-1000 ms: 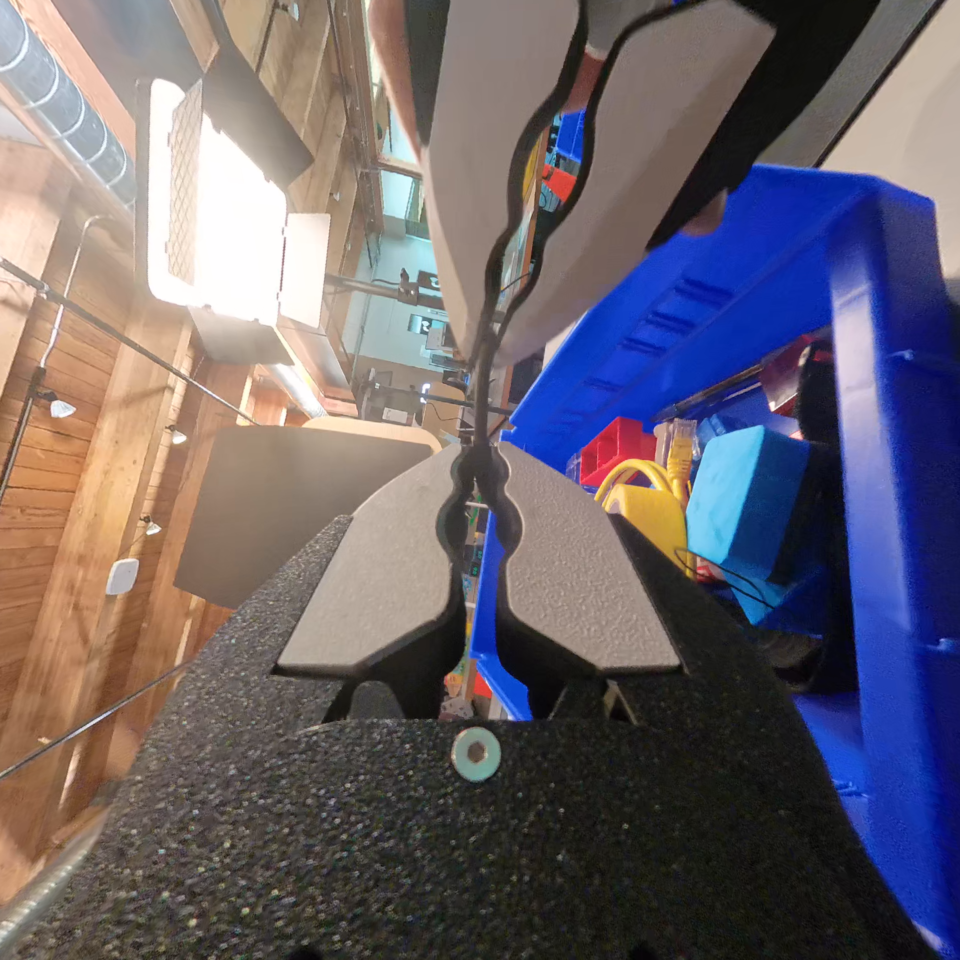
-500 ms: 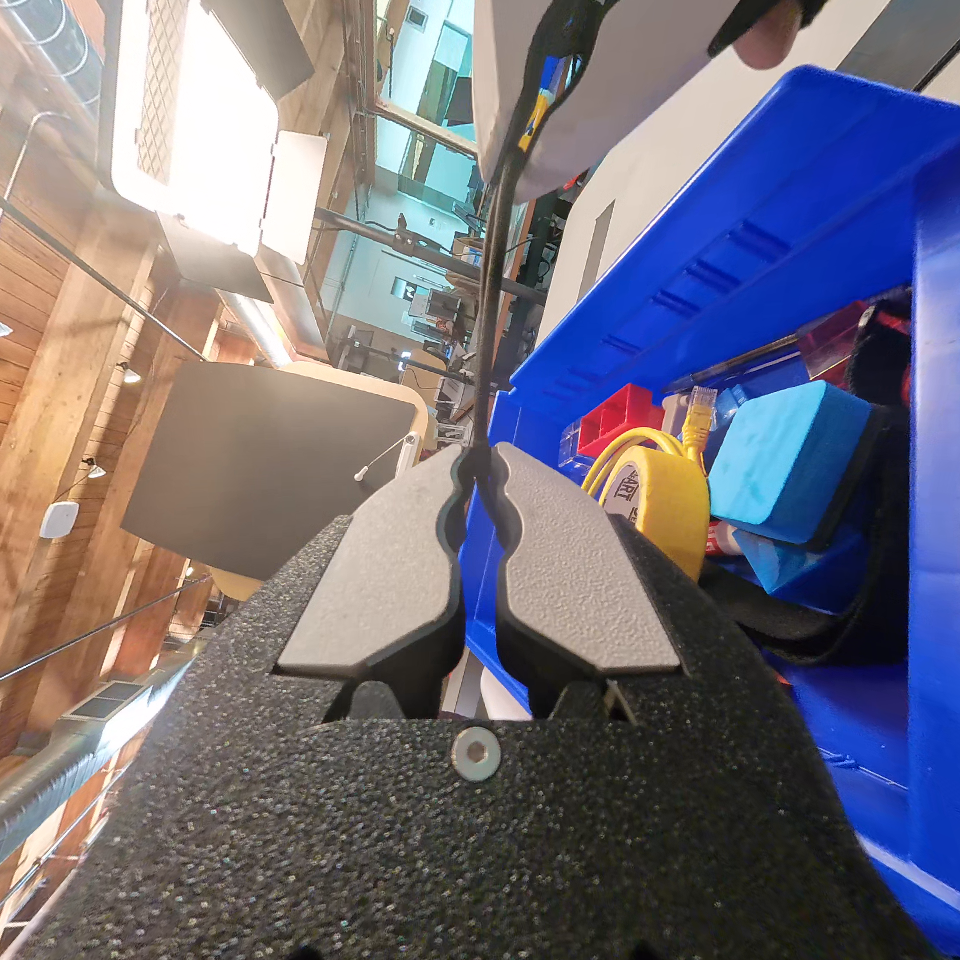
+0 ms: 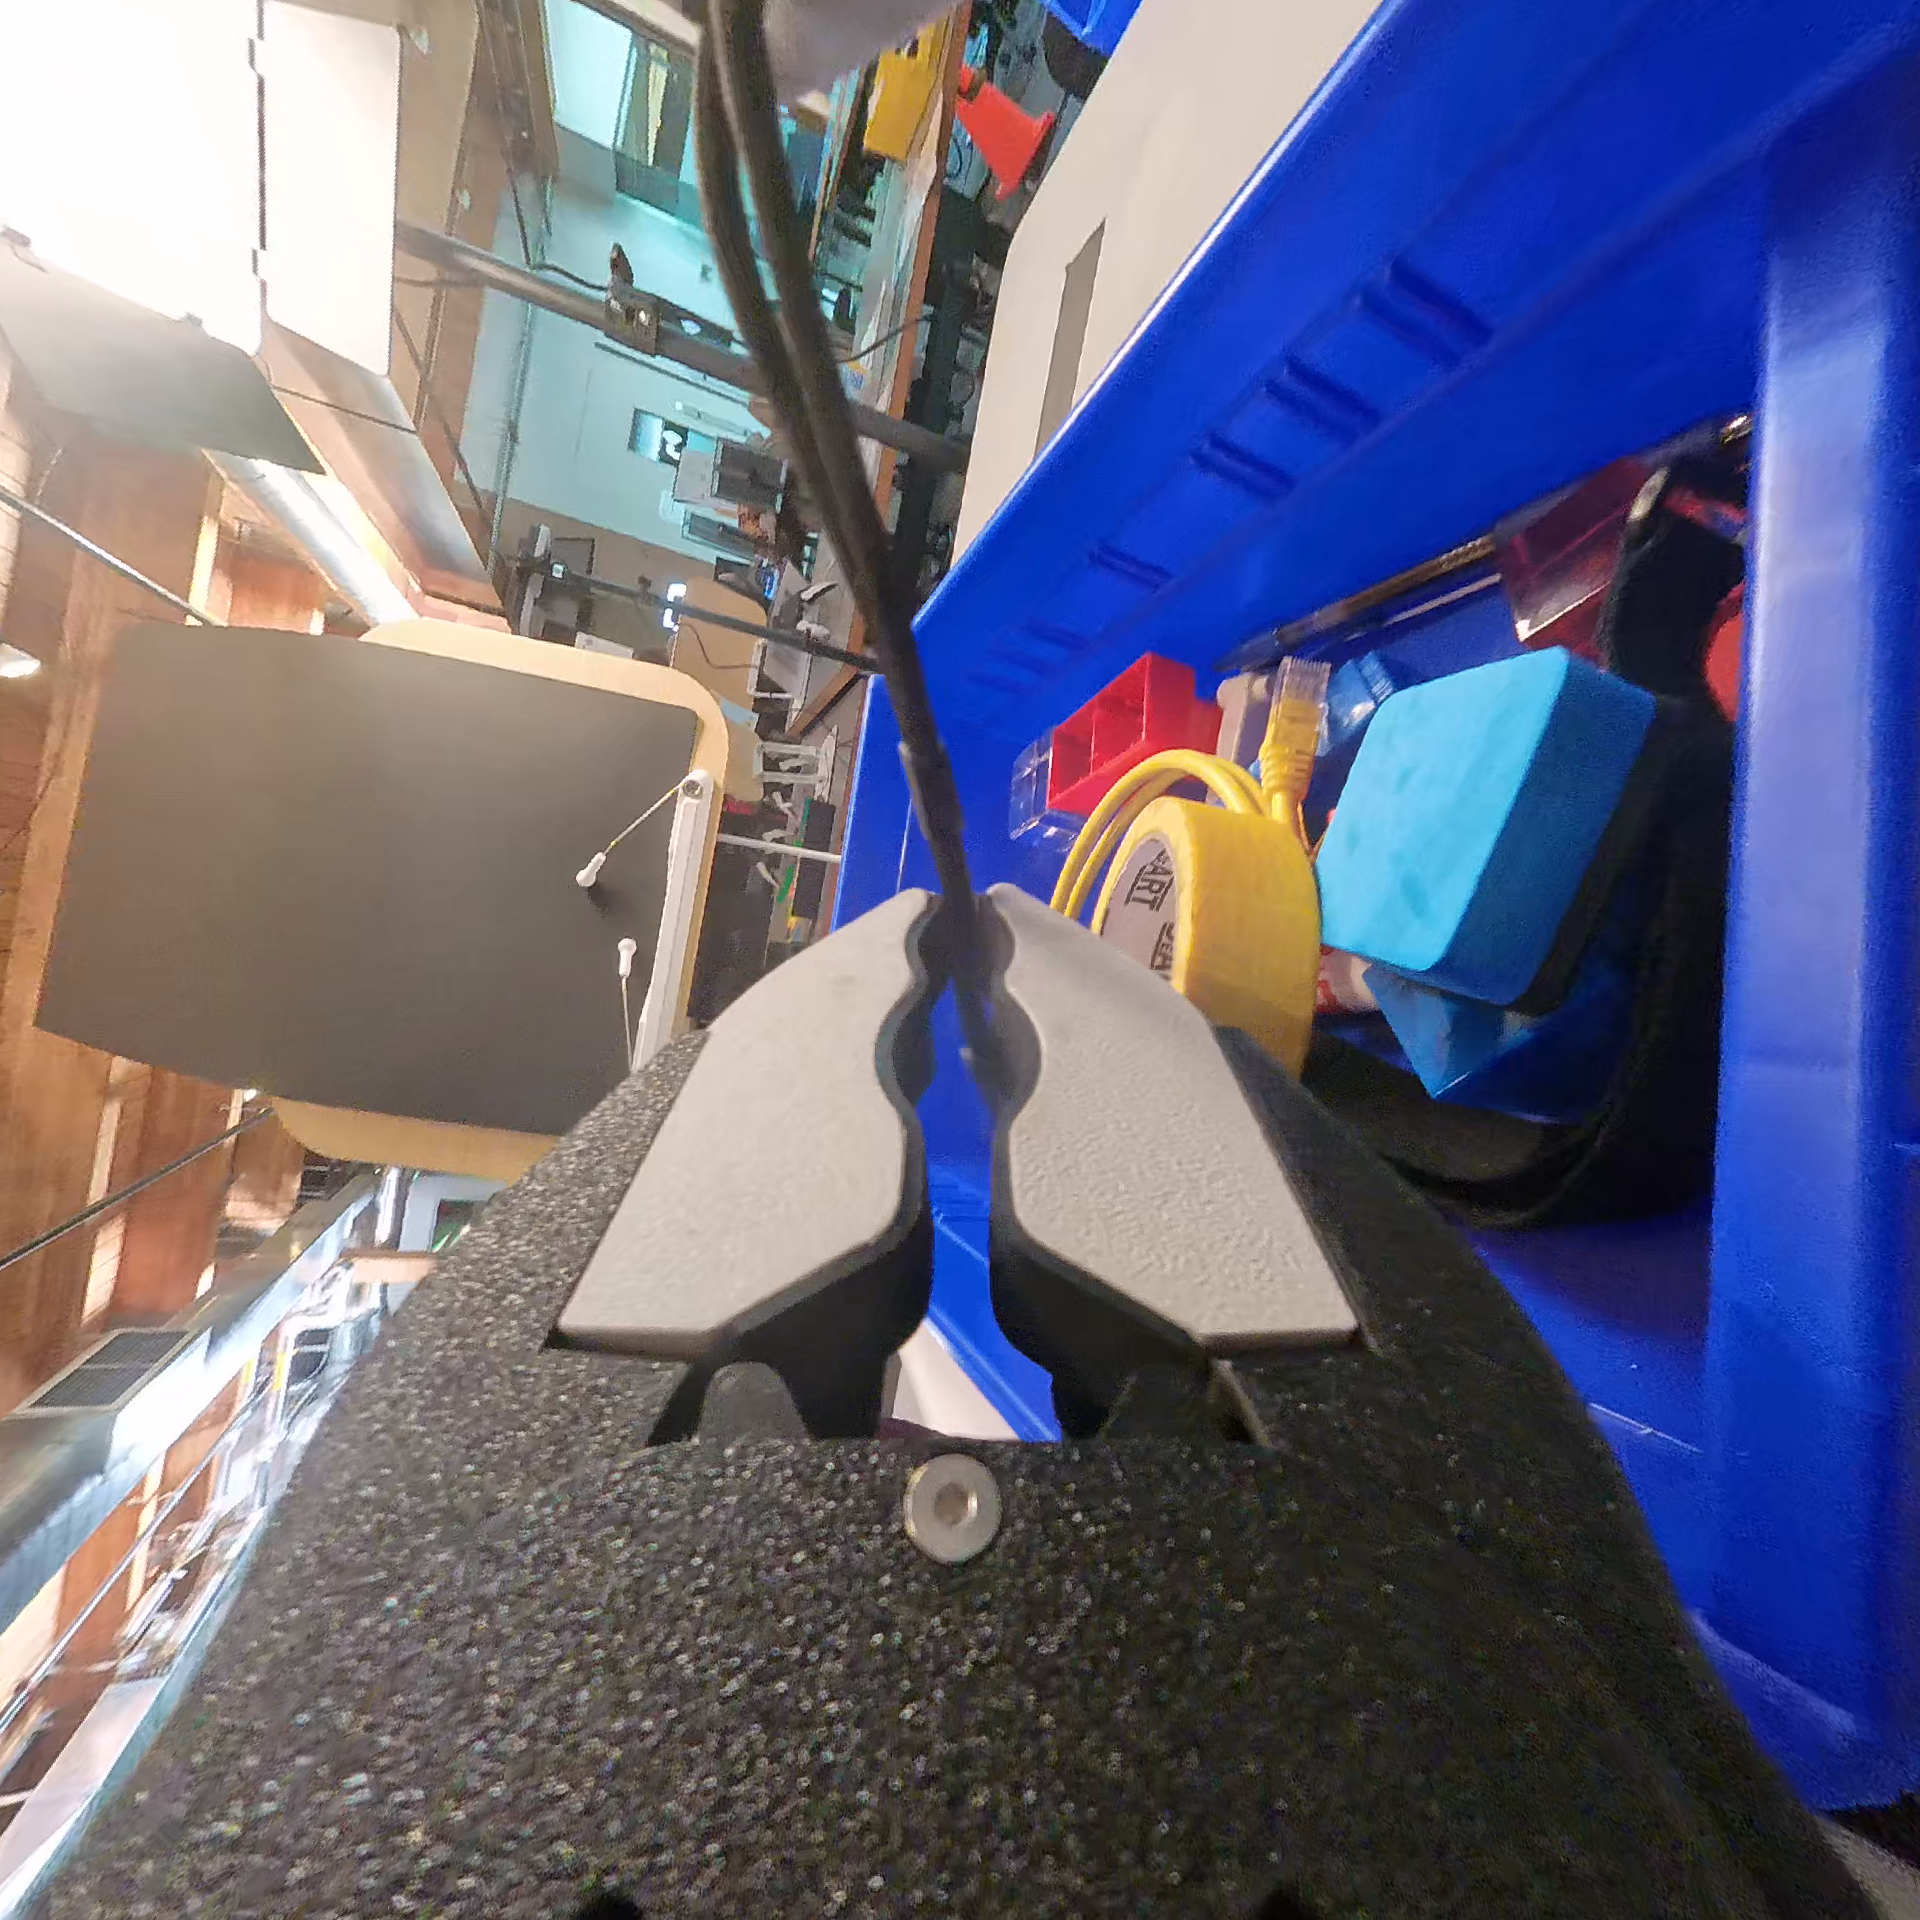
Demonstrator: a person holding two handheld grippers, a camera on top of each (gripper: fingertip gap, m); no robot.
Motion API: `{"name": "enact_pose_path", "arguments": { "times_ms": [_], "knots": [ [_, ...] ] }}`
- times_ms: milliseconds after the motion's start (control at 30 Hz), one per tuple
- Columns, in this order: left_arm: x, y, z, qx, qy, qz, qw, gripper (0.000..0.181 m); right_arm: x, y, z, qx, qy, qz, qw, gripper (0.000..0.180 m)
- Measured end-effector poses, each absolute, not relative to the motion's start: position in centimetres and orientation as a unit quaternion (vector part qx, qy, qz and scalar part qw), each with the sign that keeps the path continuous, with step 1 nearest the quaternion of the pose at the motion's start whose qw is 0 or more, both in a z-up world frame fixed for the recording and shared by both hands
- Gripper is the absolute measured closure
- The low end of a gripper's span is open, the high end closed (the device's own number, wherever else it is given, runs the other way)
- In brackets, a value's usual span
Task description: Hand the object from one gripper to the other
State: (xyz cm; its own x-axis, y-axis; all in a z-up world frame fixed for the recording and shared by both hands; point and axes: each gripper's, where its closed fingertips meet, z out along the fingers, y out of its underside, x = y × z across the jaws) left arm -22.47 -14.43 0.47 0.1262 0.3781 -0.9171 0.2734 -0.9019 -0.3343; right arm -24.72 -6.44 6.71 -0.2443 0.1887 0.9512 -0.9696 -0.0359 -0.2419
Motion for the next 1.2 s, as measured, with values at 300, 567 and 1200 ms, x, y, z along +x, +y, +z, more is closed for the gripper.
{"name": "enact_pose_path", "arguments": {
  "times_ms": [300, 567, 1200],
  "knots": [
    [-21.6, -17.7, 3.1, -0.697, -0.234, 0.677, -0.033, 0.178, -23.2, -5.8, 4.0, 0.449, -0.562, 0.601, 0.349, 0.157],
    [-21.8, -16.8, 3.8, -0.684, -0.235, 0.687, -0.071, 0.178, -20.7, -7.4, 5.9, 0.376, -0.560, 0.649, 0.352, 0.154],
    [-22.5, -12.5, 3.1, -0.706, -0.236, 0.668, 0.013, 0.178, -21.7, -10.7, 3.9, 0.364, -0.528, 0.529, 0.556, 0.175]
  ]
}}
